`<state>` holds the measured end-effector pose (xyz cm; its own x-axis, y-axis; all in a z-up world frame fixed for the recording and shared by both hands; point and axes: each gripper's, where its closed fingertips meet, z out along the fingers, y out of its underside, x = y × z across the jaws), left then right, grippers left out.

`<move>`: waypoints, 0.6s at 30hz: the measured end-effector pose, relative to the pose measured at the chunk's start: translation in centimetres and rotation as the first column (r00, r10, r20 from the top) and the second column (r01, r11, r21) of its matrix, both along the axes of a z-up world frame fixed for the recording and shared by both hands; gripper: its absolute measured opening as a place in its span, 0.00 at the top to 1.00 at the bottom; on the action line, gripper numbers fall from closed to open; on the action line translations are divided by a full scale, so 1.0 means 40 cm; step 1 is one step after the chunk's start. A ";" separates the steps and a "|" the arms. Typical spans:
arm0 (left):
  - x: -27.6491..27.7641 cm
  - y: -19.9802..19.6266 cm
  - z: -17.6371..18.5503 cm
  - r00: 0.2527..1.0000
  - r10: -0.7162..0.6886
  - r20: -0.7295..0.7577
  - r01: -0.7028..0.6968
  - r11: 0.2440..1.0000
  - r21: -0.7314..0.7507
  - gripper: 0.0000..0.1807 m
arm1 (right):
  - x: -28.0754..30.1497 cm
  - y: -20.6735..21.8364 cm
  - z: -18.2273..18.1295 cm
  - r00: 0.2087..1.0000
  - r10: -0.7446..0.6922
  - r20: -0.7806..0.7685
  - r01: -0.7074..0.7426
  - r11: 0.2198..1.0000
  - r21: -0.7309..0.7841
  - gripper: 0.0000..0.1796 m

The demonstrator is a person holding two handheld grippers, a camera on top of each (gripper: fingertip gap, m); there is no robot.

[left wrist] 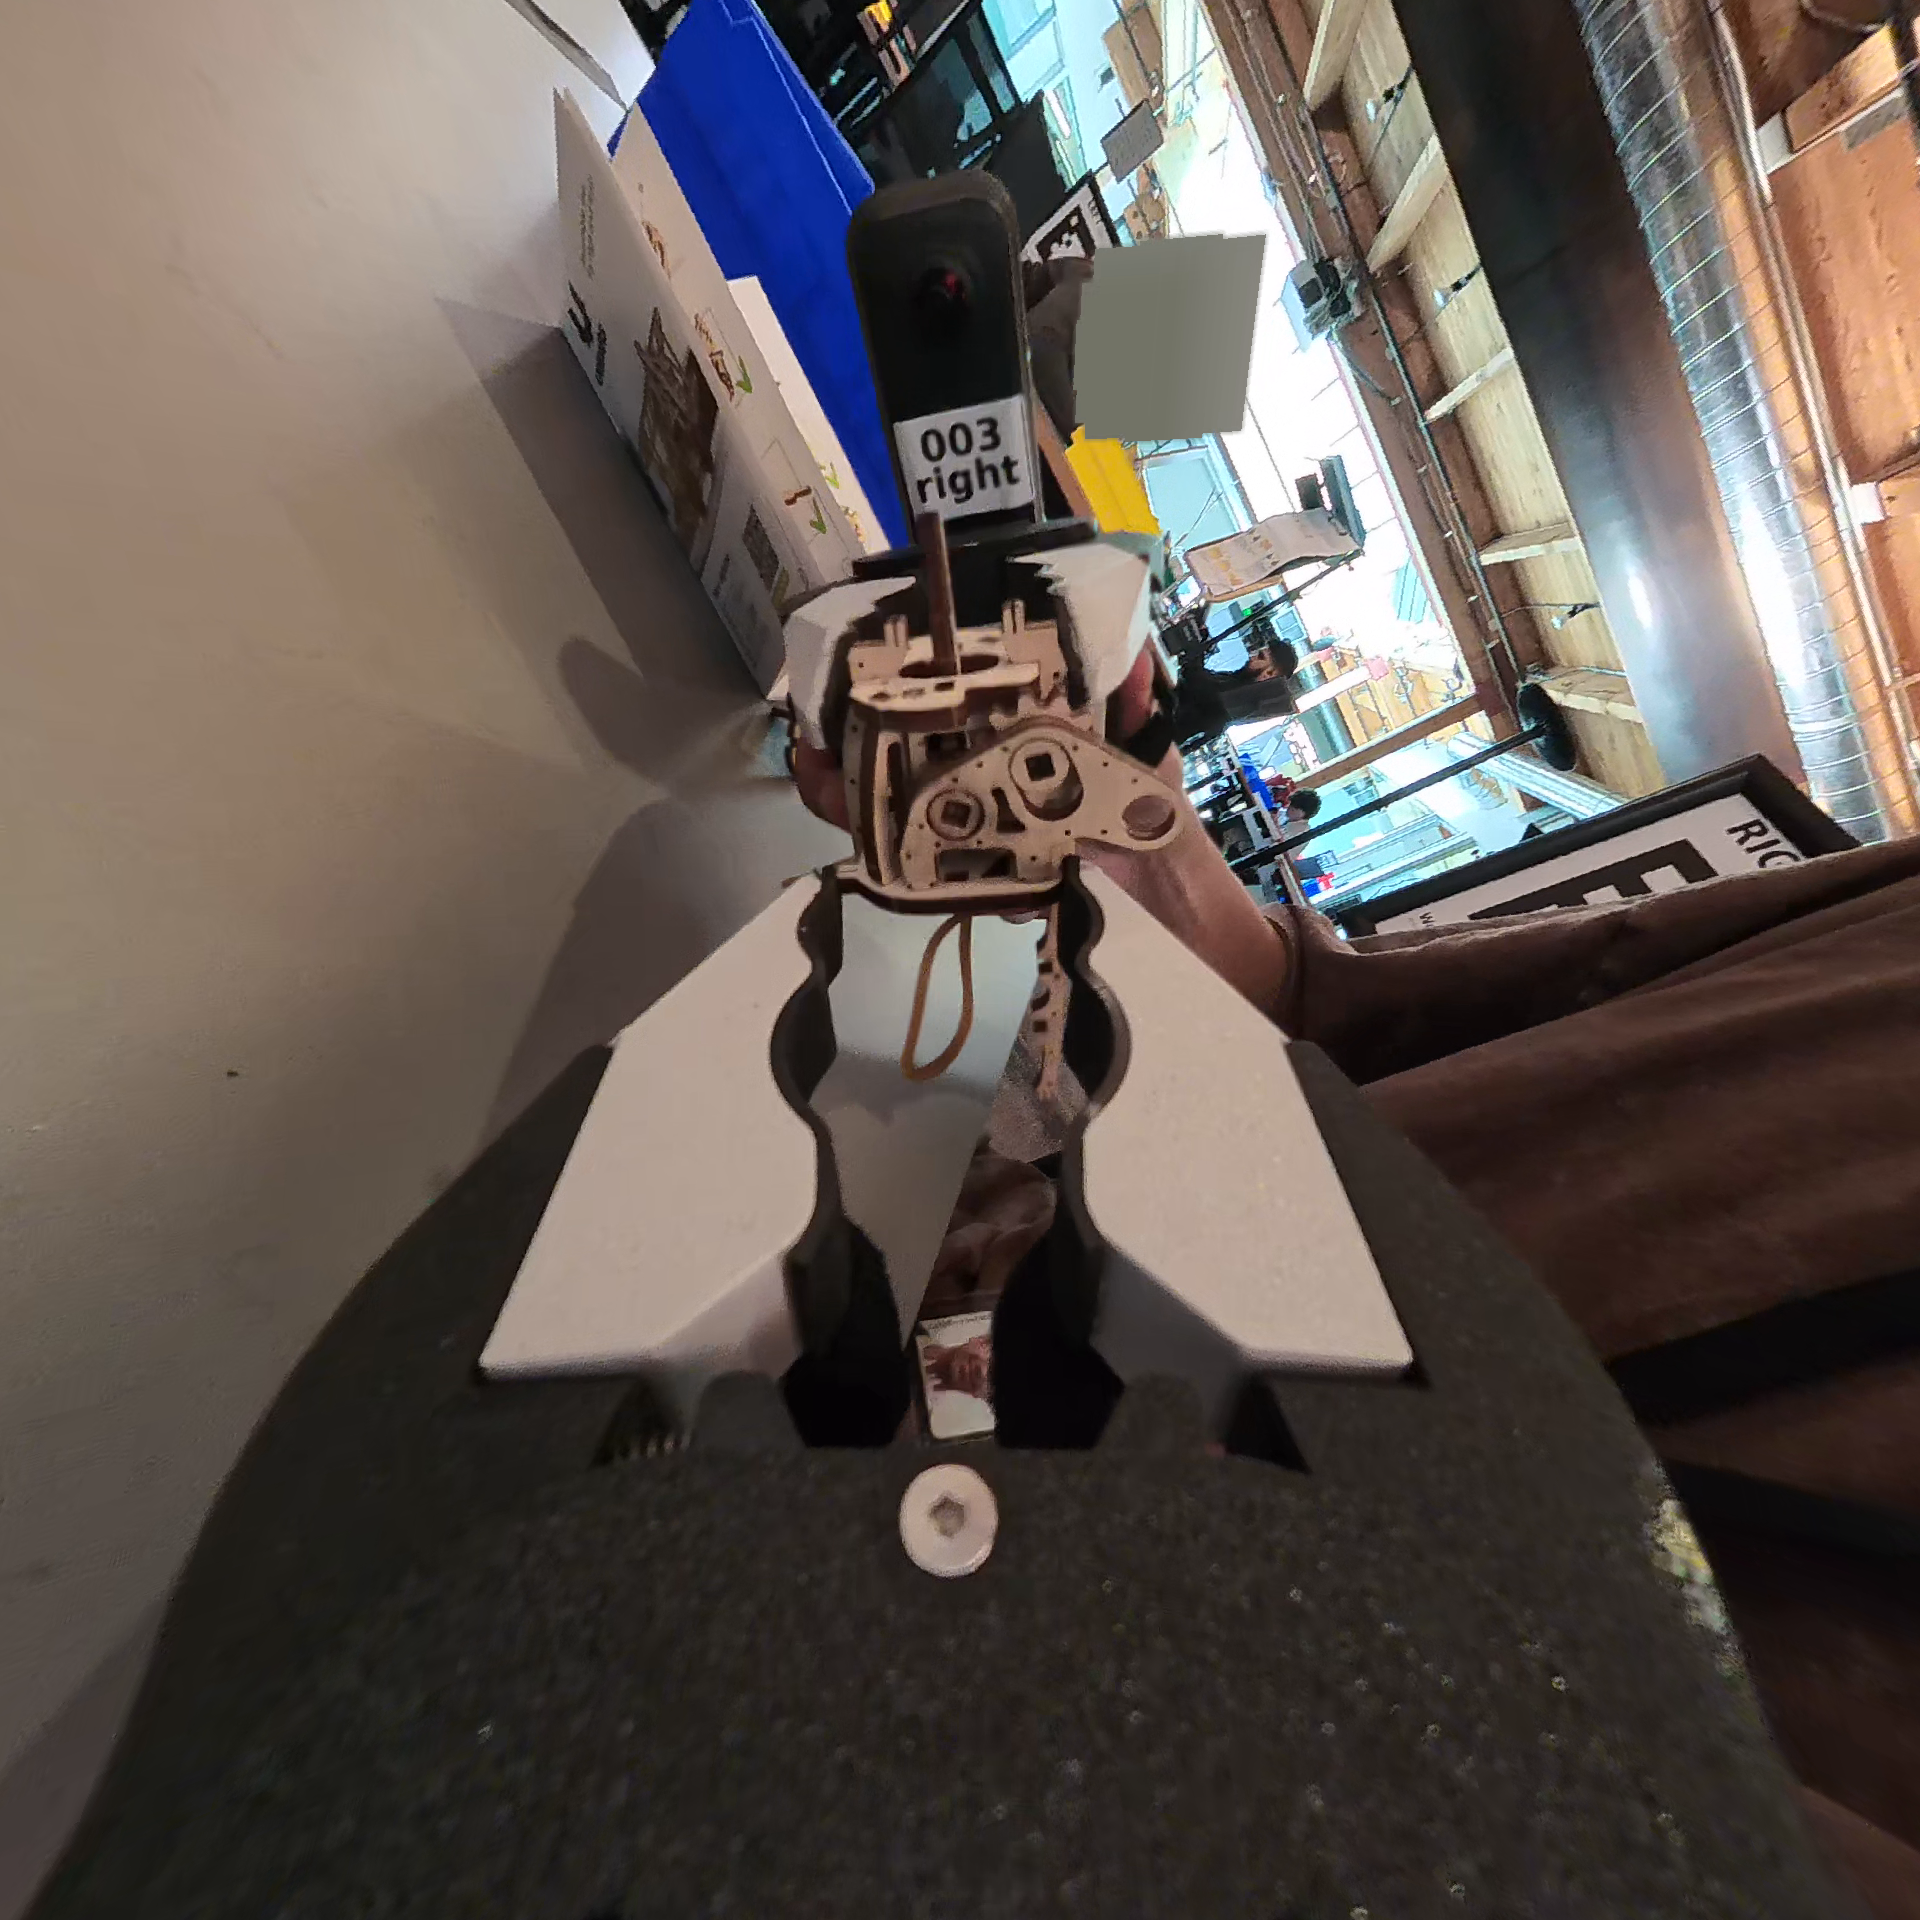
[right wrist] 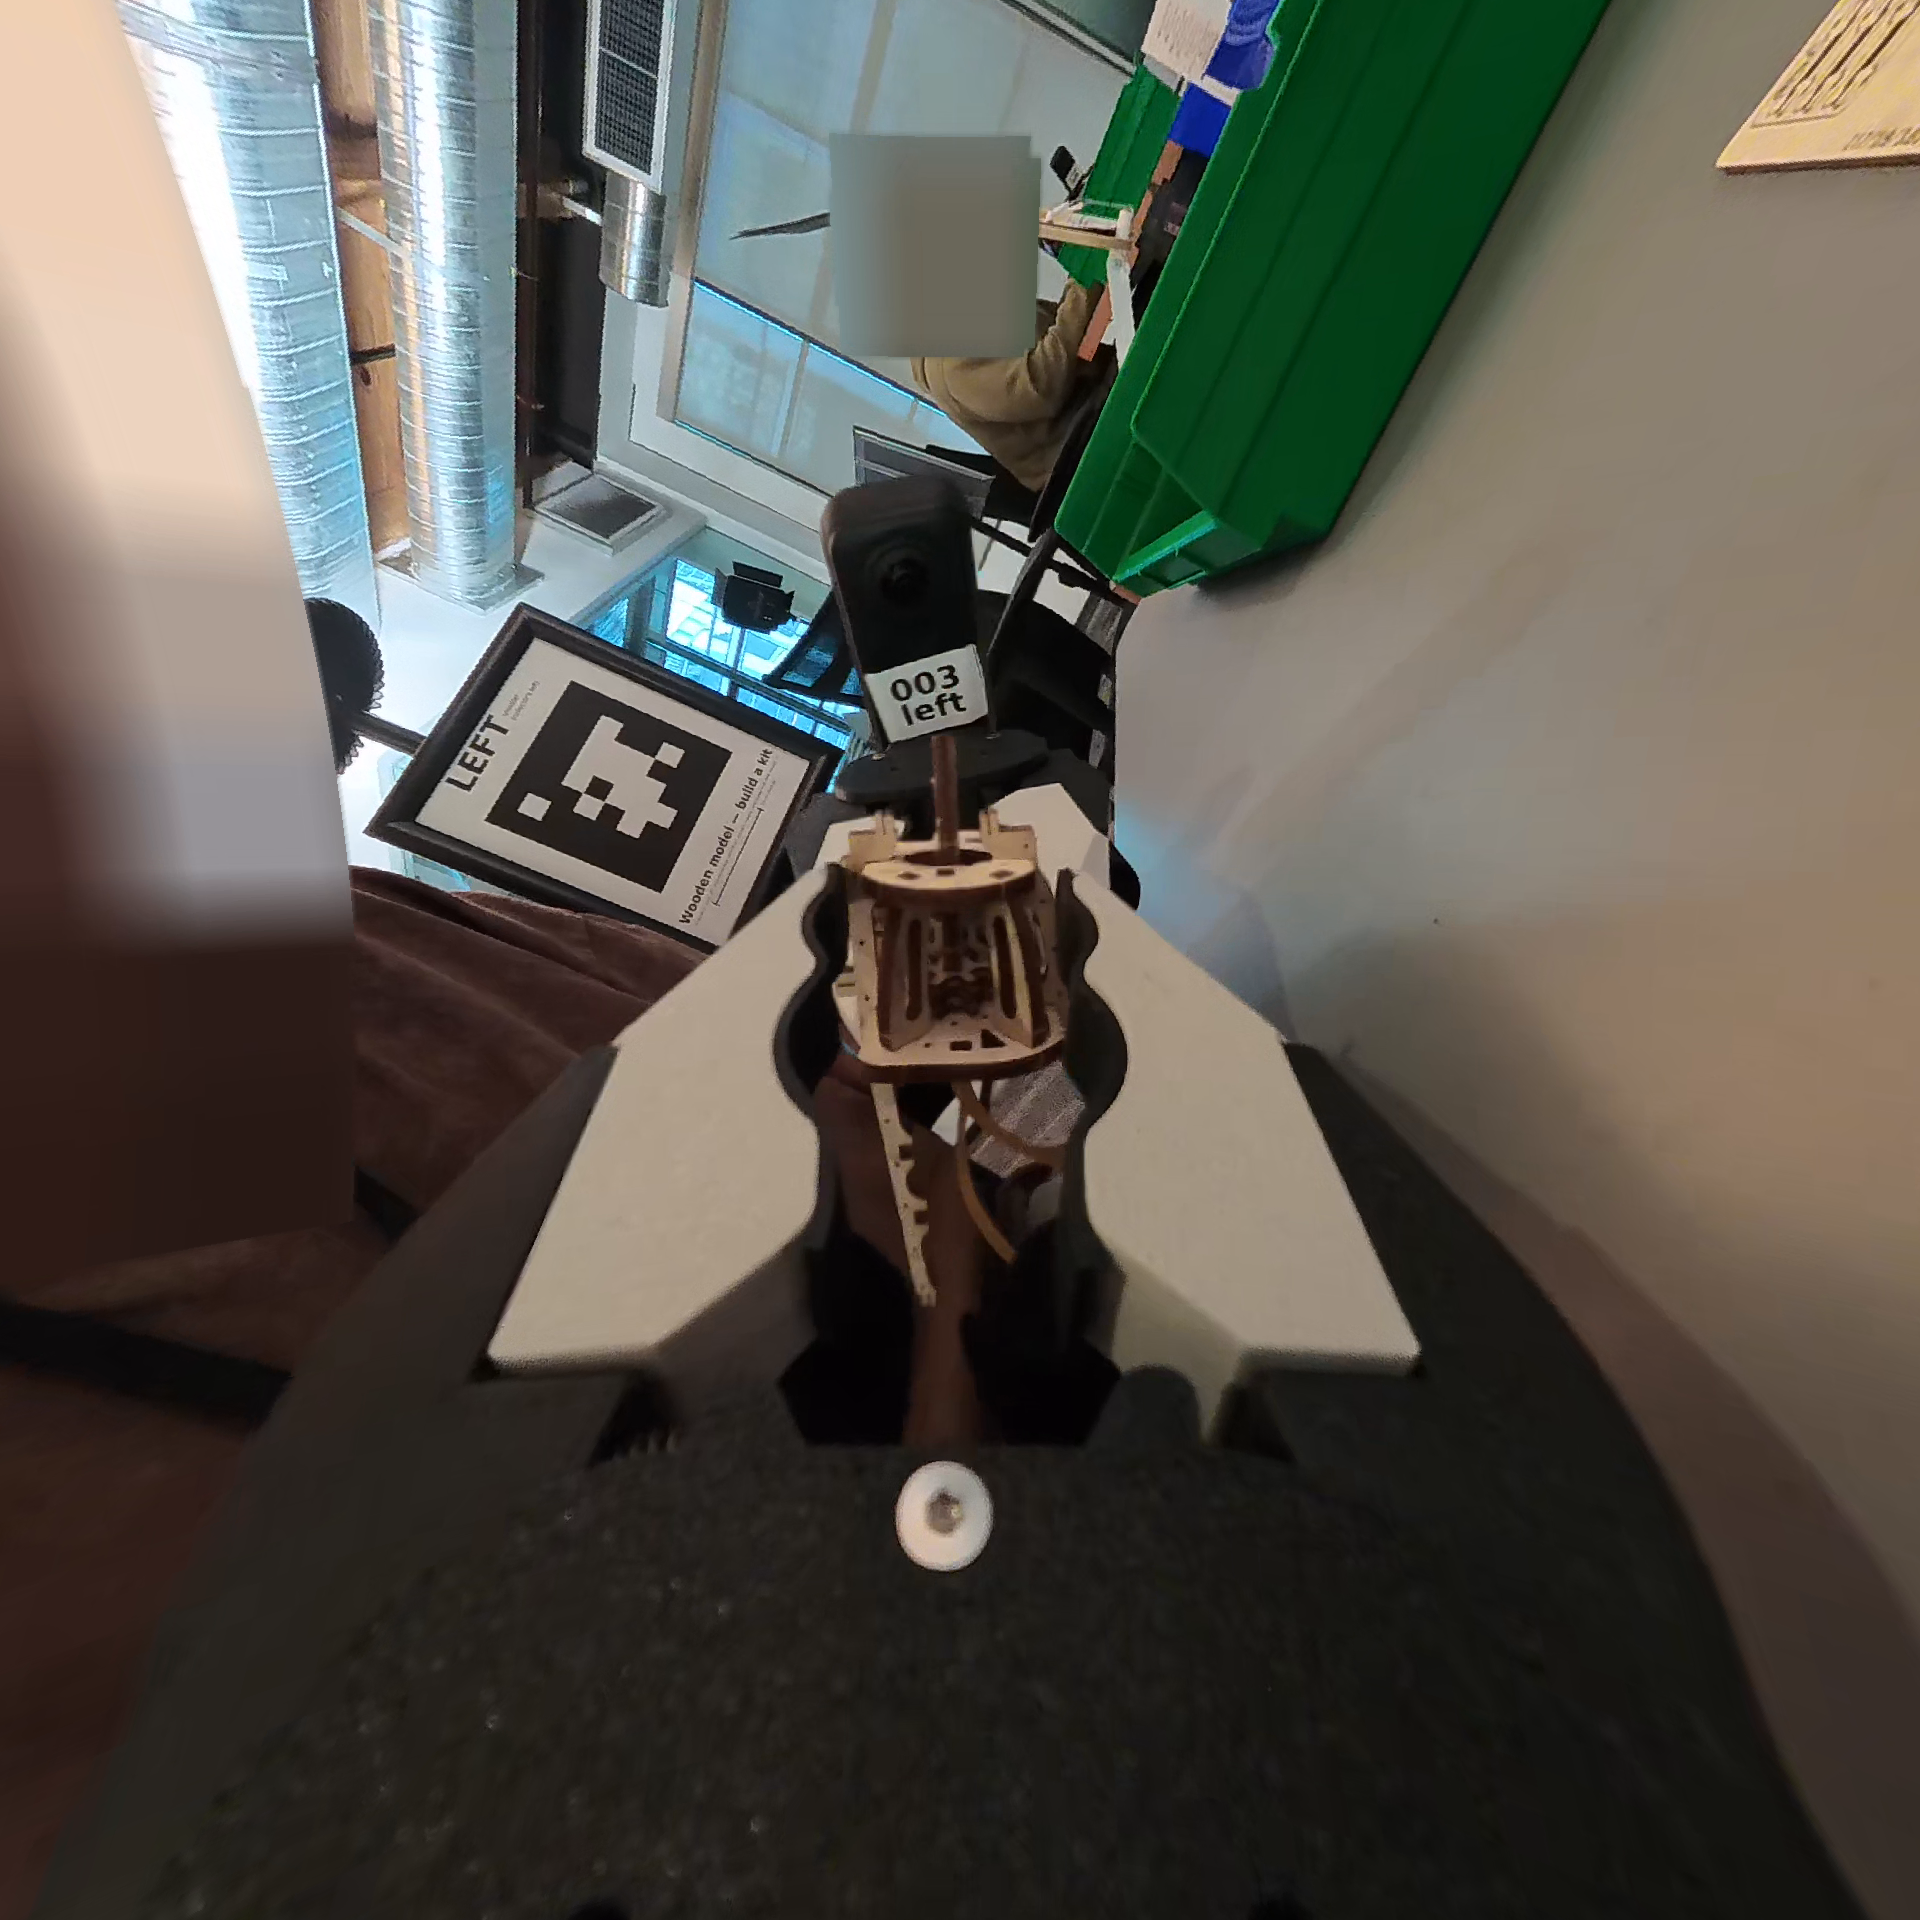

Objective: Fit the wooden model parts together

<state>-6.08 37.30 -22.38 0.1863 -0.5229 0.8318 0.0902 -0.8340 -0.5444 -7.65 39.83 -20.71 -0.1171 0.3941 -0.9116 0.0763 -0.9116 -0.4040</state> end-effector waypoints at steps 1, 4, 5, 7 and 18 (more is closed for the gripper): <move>0.000 0.000 -0.002 1.000 0.000 -0.007 0.000 1.000 0.003 0.78 | -0.001 0.000 -0.001 1.000 -0.004 0.003 0.004 1.000 0.013 0.78; -0.002 0.001 -0.001 1.000 0.004 -0.002 -0.004 1.000 -0.002 0.78 | -0.004 0.002 -0.001 1.000 -0.009 0.002 0.009 1.000 0.015 0.79; -0.003 0.002 -0.002 1.000 0.006 0.000 -0.006 1.000 -0.003 0.78 | -0.006 0.003 -0.002 1.000 -0.011 0.001 0.011 1.000 0.018 0.79; -0.003 0.001 -0.003 1.000 0.002 -0.004 -0.002 1.000 -0.003 0.78 | -0.006 0.001 -0.002 1.000 -0.001 -0.004 0.001 1.000 0.009 0.79; -0.006 0.002 0.002 1.000 0.004 0.007 -0.004 1.000 -0.004 0.78 | -0.004 0.007 0.011 0.997 0.029 -0.065 -0.031 0.999 -0.031 0.77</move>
<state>-6.33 37.39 -22.29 0.1826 -0.5190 0.8350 0.0968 -0.8357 -0.5406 -7.83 40.10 -20.27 -0.1875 0.3604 -0.9138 0.0786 -0.9218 -0.3797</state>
